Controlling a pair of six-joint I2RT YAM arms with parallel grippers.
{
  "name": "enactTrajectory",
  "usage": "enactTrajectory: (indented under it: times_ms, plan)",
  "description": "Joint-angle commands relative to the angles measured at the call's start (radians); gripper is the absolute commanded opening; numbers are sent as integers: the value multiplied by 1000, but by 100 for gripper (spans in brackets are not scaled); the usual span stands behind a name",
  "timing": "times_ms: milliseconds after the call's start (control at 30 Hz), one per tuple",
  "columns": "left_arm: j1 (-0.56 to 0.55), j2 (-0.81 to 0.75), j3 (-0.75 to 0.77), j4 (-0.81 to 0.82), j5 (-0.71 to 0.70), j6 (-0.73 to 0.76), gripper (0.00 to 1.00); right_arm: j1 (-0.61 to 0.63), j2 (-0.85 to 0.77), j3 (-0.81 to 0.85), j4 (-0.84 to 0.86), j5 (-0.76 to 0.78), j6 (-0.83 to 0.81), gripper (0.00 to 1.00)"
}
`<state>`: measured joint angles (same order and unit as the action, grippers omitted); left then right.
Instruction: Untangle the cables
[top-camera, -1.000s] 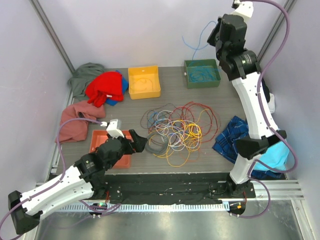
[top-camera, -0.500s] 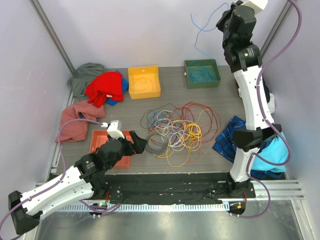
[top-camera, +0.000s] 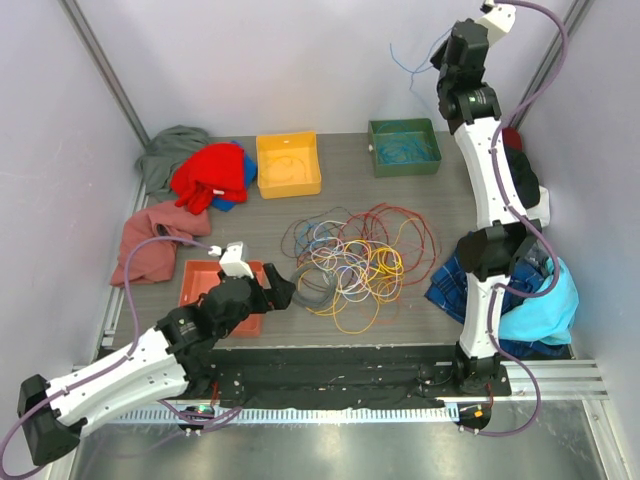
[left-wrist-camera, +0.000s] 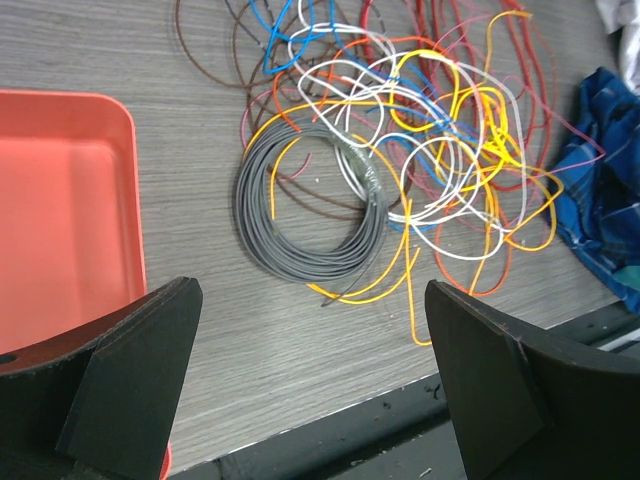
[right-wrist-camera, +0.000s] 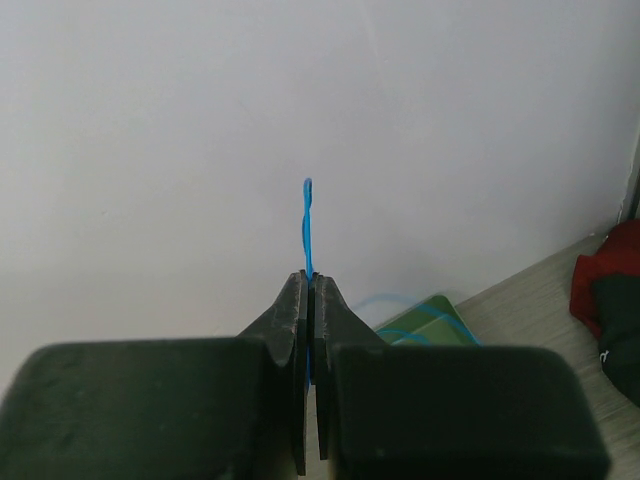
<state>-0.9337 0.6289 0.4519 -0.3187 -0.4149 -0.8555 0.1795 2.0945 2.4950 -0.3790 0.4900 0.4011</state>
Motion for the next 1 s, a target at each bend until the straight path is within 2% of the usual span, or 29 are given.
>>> enactTrajectory:
  times_ms: [0,467,967]
  plan:
    - [1,29,13,38,-4,4,100,-20,28,21,78,-34,41,1]
    - [1,121,34,79,-2,3,100,-37,65,-68,130,-99,82,1]
    - [1,98,14,86,-4,-5,100,-35,87,-104,176,-157,127,1]
